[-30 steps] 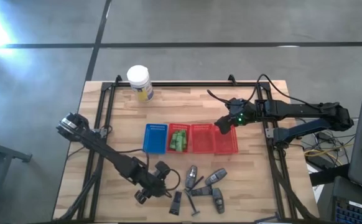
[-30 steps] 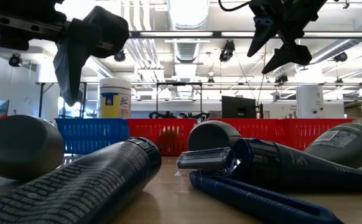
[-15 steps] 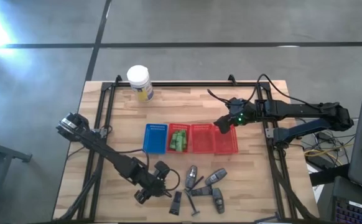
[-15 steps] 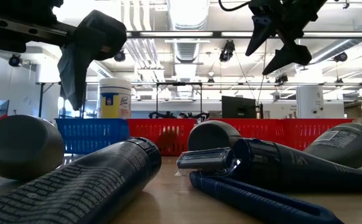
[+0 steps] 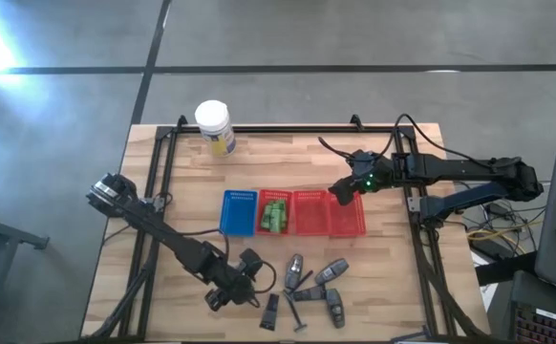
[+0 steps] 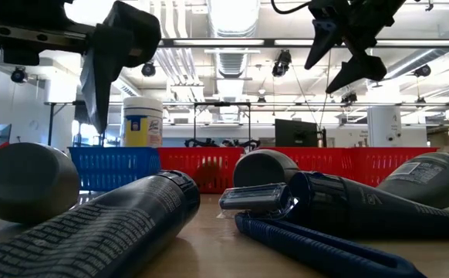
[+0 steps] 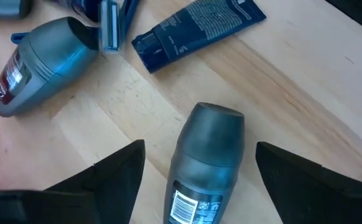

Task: Pick & Place Travel size toiletries
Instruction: Put the gray deodorant into the right red basket

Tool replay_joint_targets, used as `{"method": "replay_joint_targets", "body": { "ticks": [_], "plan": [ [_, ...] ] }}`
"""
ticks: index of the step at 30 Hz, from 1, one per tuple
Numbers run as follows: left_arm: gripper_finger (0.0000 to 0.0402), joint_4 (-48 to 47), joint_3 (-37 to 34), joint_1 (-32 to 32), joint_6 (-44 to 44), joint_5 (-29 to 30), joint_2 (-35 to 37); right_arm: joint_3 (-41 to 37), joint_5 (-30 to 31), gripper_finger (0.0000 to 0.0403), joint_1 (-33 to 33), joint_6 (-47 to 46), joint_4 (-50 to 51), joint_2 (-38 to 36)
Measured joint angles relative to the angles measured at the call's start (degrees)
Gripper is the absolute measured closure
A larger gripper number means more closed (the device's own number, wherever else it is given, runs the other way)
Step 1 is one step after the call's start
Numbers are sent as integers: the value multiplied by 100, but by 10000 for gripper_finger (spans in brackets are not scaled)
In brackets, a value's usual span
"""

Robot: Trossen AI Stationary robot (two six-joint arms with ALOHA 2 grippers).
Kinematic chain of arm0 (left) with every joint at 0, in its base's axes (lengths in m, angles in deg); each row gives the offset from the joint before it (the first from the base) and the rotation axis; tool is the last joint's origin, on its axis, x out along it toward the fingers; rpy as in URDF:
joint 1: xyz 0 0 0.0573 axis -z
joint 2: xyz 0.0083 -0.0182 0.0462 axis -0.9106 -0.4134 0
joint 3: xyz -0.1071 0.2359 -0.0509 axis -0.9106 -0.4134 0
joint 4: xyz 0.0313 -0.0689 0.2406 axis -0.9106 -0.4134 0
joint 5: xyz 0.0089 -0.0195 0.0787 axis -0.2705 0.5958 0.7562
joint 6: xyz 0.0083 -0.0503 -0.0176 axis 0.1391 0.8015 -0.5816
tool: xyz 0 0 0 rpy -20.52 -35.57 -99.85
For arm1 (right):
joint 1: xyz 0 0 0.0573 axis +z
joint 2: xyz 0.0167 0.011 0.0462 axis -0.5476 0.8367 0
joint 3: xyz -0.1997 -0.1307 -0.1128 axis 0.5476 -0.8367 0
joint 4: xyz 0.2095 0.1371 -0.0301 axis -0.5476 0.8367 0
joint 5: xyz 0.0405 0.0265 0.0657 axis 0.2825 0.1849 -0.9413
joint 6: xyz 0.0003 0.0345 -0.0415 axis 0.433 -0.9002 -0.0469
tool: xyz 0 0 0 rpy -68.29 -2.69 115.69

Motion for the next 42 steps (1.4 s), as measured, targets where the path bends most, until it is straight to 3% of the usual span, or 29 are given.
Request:
{"method": "replay_joint_targets", "body": {
  "ticks": [6,10,18,25,31,42],
  "plan": [
    [93,-51,-86,2,58,-3,0,0,0,86,0,-2,27,0],
    [94,-62,-227,-26,199,337,114,0,-2,94,0,-22,49,0],
    [94,-12,-614,-80,-220,-84,396,0,0,101,0,-156,48,0],
    [94,497,-1039,-282,-466,-128,559,-9,11,83,0,-265,45,0],
    [94,896,-1472,-433,-463,-628,697,-17,17,64,0,-343,47,0],
    [94,1429,-1681,-679,-588,-760,605,-20,122,49,-2,-365,43,0]
  ]
}}
